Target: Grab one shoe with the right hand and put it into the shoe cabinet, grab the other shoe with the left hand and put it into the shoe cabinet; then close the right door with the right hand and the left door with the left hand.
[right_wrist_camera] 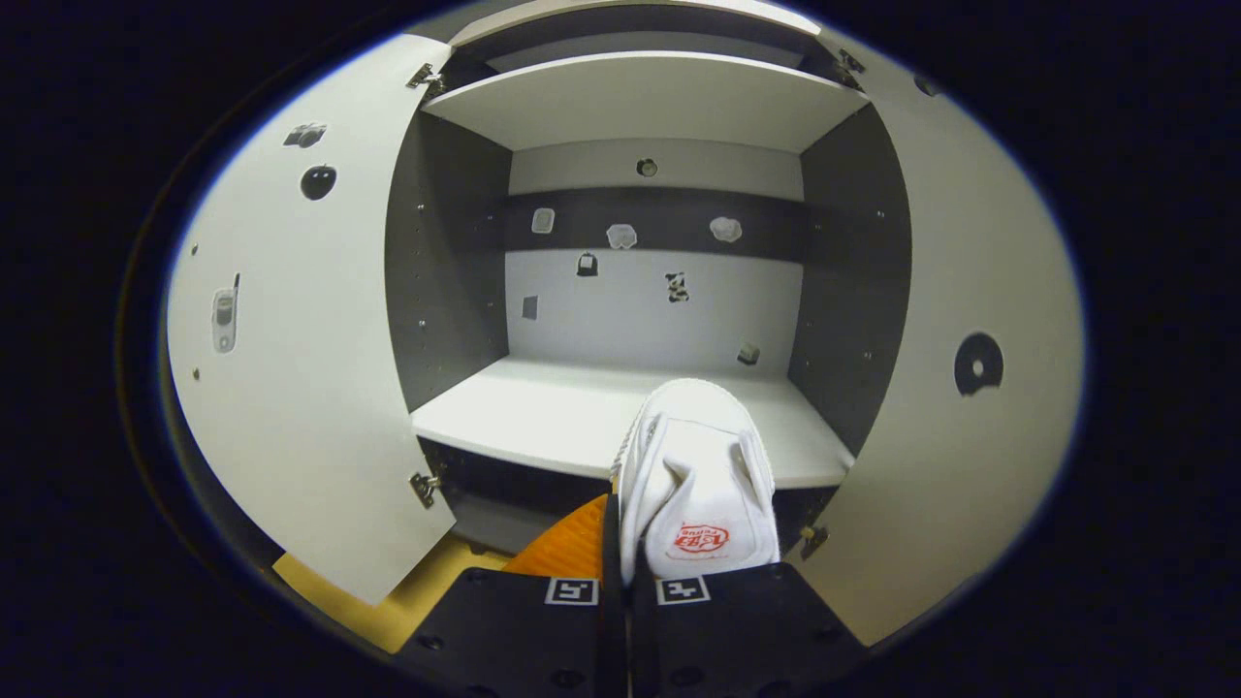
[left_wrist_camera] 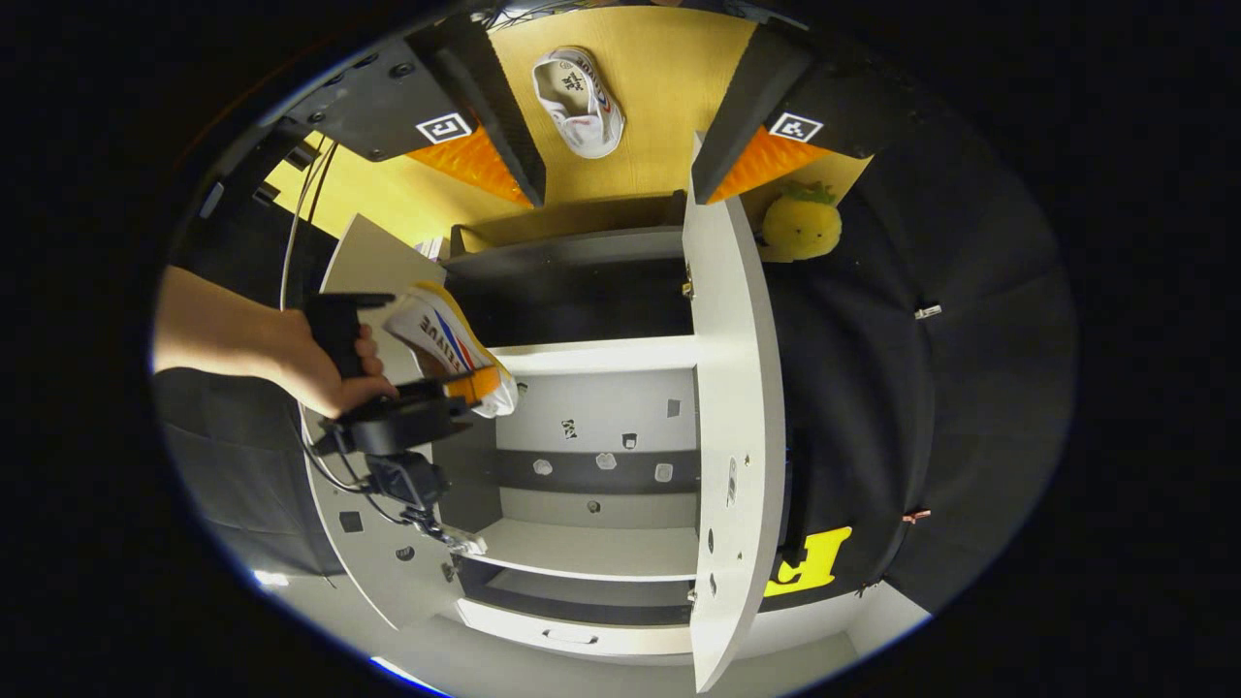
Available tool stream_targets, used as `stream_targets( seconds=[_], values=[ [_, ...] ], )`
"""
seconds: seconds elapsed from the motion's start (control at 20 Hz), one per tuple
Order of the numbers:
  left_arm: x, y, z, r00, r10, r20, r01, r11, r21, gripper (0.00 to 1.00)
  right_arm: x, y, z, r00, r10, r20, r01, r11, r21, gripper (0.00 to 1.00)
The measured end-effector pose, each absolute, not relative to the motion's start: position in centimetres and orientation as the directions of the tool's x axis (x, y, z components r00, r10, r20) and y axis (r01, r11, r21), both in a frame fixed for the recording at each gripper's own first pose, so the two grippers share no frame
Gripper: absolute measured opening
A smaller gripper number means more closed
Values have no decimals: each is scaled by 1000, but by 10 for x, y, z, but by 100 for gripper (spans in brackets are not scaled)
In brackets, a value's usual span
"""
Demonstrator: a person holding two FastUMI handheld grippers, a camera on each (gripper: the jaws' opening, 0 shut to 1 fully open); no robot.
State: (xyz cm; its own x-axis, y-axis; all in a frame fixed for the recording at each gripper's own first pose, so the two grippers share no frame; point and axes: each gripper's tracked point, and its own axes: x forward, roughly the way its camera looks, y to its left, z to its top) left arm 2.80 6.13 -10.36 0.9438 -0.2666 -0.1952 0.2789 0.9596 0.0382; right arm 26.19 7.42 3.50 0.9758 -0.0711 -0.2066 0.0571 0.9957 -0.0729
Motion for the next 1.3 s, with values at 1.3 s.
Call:
stream_targets(
  seconds=[1.3],
  values=[
    [38, 81, -63, 989, -81, -125, 87, 995, 44, 95, 499, 28, 12, 857, -146, -493, 81, 985, -150, 7]
  ],
)
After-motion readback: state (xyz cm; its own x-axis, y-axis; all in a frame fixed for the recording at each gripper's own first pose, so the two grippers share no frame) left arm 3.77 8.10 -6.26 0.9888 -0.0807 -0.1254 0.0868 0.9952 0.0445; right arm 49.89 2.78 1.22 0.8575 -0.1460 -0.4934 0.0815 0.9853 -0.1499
